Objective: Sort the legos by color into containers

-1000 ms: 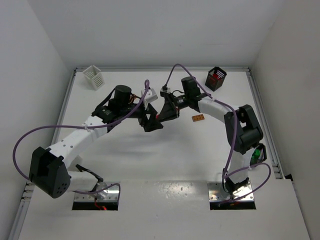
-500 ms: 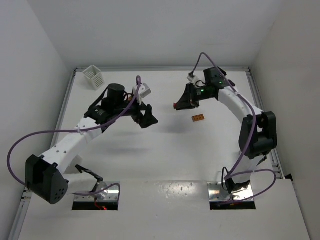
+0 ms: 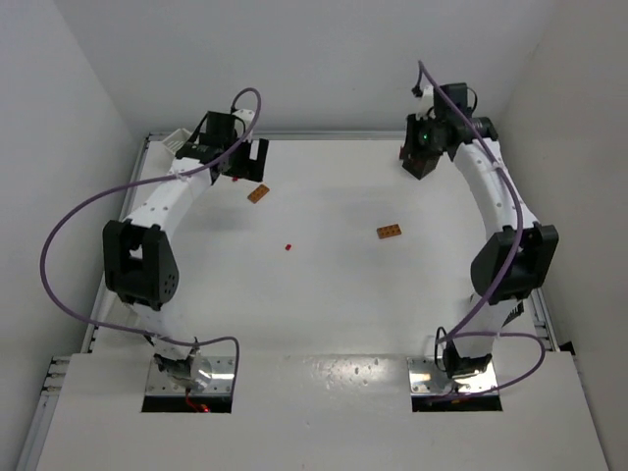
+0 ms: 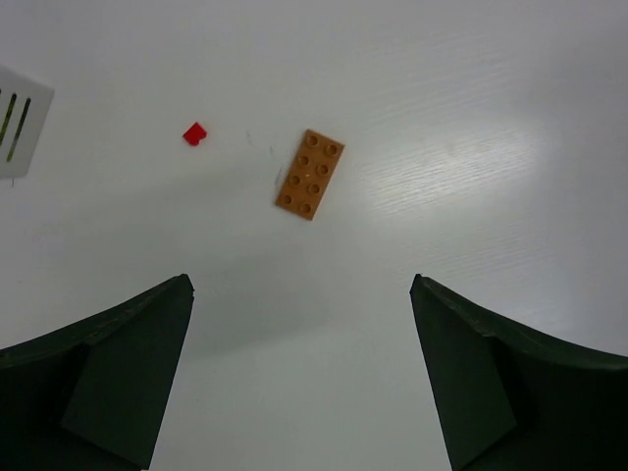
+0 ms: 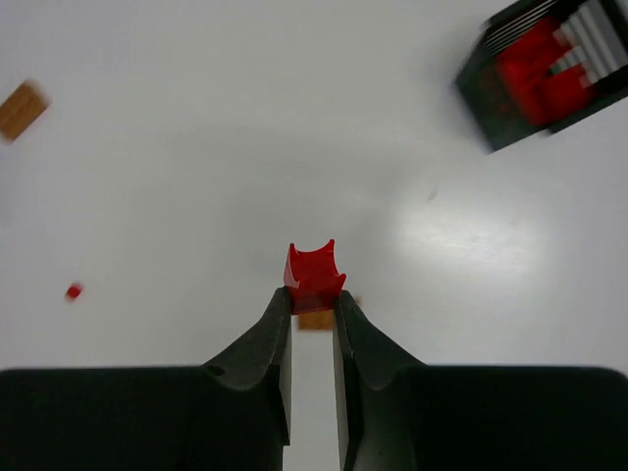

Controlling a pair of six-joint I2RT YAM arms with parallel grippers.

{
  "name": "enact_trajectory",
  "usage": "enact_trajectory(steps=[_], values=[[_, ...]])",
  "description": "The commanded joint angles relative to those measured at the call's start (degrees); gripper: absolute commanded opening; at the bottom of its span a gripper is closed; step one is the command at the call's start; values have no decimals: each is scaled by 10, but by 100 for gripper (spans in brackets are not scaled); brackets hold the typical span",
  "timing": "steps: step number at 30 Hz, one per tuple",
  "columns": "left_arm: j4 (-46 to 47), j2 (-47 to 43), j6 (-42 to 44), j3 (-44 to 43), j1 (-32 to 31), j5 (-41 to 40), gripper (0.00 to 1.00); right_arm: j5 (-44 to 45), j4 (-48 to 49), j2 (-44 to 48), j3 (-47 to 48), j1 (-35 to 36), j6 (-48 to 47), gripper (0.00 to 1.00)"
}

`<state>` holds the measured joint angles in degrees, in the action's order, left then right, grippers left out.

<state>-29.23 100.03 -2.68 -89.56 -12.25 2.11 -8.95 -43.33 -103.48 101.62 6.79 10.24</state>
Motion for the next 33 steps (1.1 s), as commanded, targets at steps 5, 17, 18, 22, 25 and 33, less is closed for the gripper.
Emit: enact_trajectory(steps=[5,17,18,22,25,33], values=[[-18,83,-6,-86,35,-25,99,129,36,-126,181,-69,-29,0],[-13,199,-18,-154,115,70,99,111,36,-256,318,-106,-54,0],[-4,206,-18,-154,122,70,99,111,36,-266,318,-106,-54,0],[3,219,-13,-154,135,76,99,117,41,-285,342,-106,-59,0],[3,224,-13,-159,135,82,99,122,41,-301,347,-100,-65,11],[24,229,3,-153,140,89,99,140,52,-331,371,-95,-65,31]])
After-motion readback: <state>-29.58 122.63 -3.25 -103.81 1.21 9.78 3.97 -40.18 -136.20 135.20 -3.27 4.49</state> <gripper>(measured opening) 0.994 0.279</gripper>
